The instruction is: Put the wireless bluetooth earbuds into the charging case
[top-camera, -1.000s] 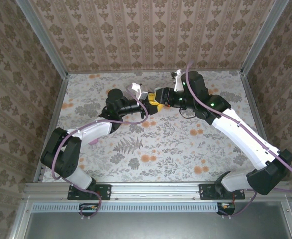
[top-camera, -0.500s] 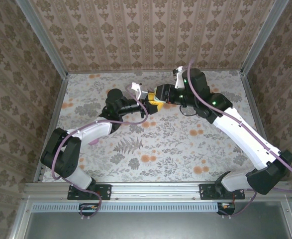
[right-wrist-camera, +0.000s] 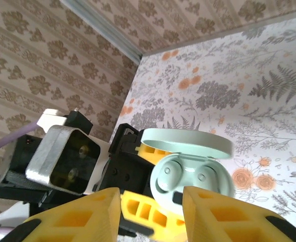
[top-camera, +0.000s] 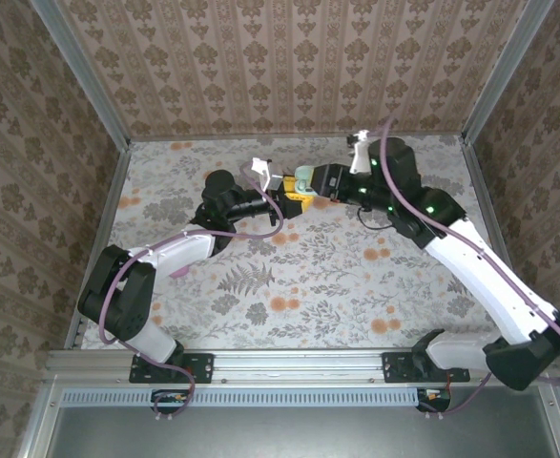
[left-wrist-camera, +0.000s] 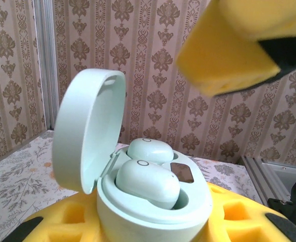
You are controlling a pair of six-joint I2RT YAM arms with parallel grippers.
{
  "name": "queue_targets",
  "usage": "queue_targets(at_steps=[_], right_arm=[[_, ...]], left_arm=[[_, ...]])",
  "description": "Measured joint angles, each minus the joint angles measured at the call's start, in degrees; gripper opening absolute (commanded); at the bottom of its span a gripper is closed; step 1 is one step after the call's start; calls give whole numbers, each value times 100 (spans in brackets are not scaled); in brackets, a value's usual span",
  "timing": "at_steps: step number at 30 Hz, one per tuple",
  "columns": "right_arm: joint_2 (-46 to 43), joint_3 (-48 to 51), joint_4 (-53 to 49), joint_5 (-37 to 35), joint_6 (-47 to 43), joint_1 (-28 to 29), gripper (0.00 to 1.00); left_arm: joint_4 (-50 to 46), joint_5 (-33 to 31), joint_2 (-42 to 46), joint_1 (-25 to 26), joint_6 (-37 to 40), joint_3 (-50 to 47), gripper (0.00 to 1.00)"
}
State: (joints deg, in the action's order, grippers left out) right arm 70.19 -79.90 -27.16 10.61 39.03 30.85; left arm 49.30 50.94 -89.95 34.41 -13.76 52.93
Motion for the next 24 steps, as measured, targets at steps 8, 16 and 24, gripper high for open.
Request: queue_targets(at_steps=[8,16,24], right_arm=[[-256,74,195,85,424,-811,43],[811,-326,254,695,772,-1008,49],[1307,-415,229,1408,898,-1008,49]], left_arm=[[-50,98,0,0,39,0,30],[-63,177,11,7,50,0,30],[-63,168,44,11,52,2,31]])
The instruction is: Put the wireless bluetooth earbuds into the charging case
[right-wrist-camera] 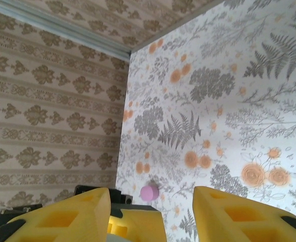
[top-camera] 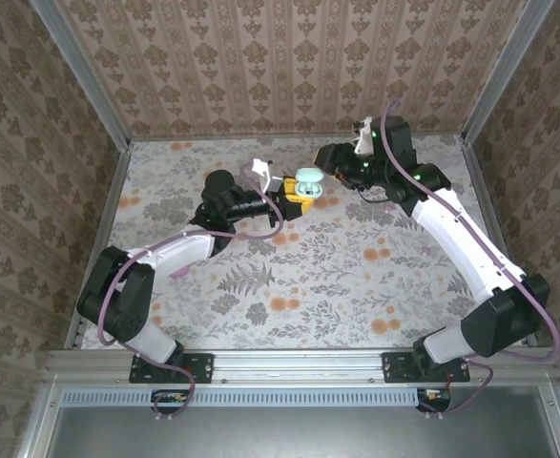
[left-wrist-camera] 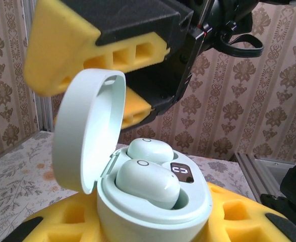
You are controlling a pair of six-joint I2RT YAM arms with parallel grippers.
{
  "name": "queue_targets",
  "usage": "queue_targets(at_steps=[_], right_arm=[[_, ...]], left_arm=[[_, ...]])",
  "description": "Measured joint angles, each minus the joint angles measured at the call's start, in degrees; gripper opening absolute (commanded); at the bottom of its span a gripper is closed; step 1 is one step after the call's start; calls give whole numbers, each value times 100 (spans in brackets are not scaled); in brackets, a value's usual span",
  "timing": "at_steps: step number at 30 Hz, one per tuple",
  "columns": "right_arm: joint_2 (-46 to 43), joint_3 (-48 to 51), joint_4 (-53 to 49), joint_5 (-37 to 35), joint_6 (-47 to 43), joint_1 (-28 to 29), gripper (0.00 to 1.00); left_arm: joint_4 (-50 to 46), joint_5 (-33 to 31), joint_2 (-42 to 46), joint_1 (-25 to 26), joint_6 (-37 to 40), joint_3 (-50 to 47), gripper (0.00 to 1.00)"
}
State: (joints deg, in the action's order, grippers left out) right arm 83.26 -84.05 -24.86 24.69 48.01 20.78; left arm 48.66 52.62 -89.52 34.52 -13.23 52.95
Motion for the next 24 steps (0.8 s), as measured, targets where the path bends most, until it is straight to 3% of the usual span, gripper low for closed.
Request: queue_targets(at_steps=[7,13,24], right_arm=[[-162,313,94,507,2,0,51],[-507,866,409,769,138,-24,58],[-678,1775,1943,1832,1071,-116,52]], left_arm=[[0,-59,0,0,-2,31,30],[15,-39,0,42,-4,76,31],[24,-103,0,37,-13,83,31]])
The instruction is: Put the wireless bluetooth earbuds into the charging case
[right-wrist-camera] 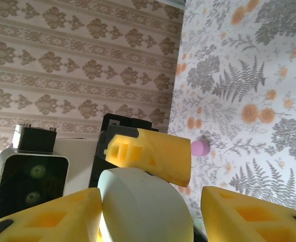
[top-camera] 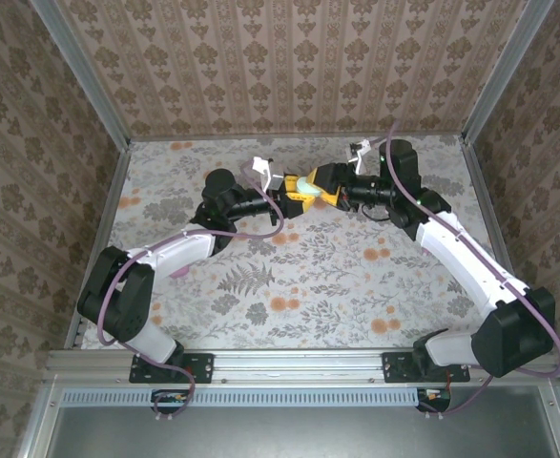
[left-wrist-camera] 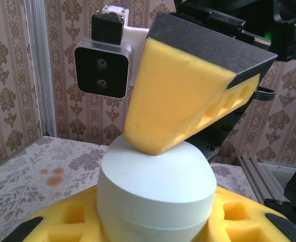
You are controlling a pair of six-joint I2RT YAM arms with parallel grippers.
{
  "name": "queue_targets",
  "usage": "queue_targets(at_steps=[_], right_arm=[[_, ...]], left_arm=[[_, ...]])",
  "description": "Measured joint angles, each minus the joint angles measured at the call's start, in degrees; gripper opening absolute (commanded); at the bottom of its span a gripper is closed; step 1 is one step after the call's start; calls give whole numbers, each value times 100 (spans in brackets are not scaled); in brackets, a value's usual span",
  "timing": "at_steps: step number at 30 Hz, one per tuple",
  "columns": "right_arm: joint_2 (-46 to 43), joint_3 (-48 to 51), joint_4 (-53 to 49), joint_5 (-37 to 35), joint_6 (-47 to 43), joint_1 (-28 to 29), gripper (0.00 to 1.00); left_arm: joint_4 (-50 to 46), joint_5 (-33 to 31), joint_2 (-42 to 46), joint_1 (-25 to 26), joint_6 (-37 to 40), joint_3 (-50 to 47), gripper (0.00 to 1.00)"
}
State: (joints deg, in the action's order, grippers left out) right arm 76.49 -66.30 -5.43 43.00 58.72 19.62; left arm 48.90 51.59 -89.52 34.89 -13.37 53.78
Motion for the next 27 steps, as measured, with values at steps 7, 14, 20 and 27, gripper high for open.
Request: queue_targets(at_steps=[7,14,20,27], right_arm=[[-7,243,638,251,367,-48,49],[-55,455,1014,437,603,-63,39],[-85,503,1130,470,643,-90,25],[-201,597,1099,94,400,-90,21]], left_arm=[[2,-4,0,-7,-17,0,31],[44,-46,0,-7,-17,0,31],[85,-39,0,-7,-20,0,35],[4,-111,2,-11,2,-2,66]])
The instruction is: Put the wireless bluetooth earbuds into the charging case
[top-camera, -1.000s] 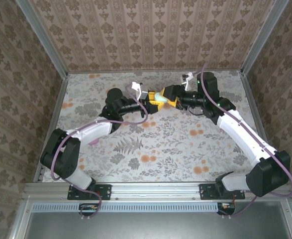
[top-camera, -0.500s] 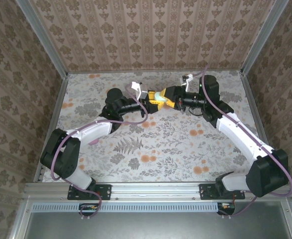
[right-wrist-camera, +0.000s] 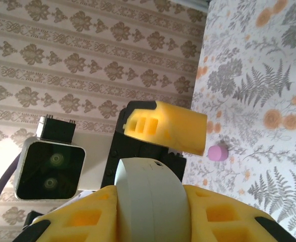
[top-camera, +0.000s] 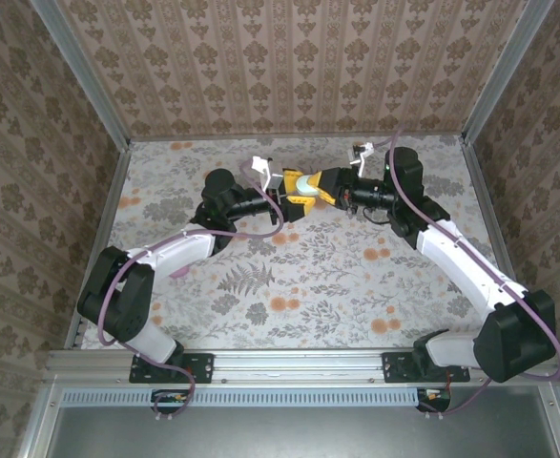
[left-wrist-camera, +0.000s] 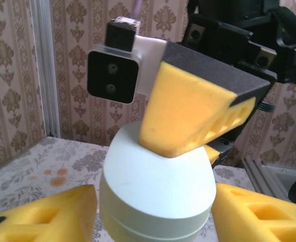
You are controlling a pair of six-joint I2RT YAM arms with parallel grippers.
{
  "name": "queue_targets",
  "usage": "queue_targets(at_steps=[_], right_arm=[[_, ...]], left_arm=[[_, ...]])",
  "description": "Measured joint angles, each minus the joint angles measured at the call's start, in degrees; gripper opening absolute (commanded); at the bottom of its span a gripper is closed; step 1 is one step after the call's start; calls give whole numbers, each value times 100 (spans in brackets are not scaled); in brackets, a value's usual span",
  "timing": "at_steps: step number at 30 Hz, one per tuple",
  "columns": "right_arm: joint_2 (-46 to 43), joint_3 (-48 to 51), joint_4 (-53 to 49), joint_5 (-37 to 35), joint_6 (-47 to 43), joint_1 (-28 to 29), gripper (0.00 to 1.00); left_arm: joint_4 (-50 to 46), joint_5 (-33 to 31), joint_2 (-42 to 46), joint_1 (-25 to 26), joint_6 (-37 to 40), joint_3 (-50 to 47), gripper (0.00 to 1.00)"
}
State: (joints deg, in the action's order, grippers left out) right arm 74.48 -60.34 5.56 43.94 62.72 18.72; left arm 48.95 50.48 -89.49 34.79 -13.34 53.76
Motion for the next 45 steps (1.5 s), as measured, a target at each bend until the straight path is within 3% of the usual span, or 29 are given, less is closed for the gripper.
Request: queue_targets(at_steps=[2,6,10,18,29,40,45], right_arm=[[-17,24,-2,-240,-129,0,22],[72,59,-37,-815,-417,-20,22],[828,39,109,-1150,-579,-37,21],[3001,-339,48,-1351,-774,-31,21],[4288,-1349,-13,-1241,-1217,-31,22],[4717,-1475,-223,-1180,-1462,-31,26],[4717,-1497,-321,-1145,-1639,-33,35]], left_arm=[[-52,-109,37,-22,33,-50,74],[-190,-498,345,-107,87,-503,74],[-693,-992,855,-243,166,-960,71],[-2811,-2181,2140,-603,446,-1040,63],[-5167,-3620,3036,-1661,-483,-1268,60],[-6275,-3886,3047,-2734,-1366,-1342,62],[-6384,-3873,3051,-3058,-1473,-1462,63]])
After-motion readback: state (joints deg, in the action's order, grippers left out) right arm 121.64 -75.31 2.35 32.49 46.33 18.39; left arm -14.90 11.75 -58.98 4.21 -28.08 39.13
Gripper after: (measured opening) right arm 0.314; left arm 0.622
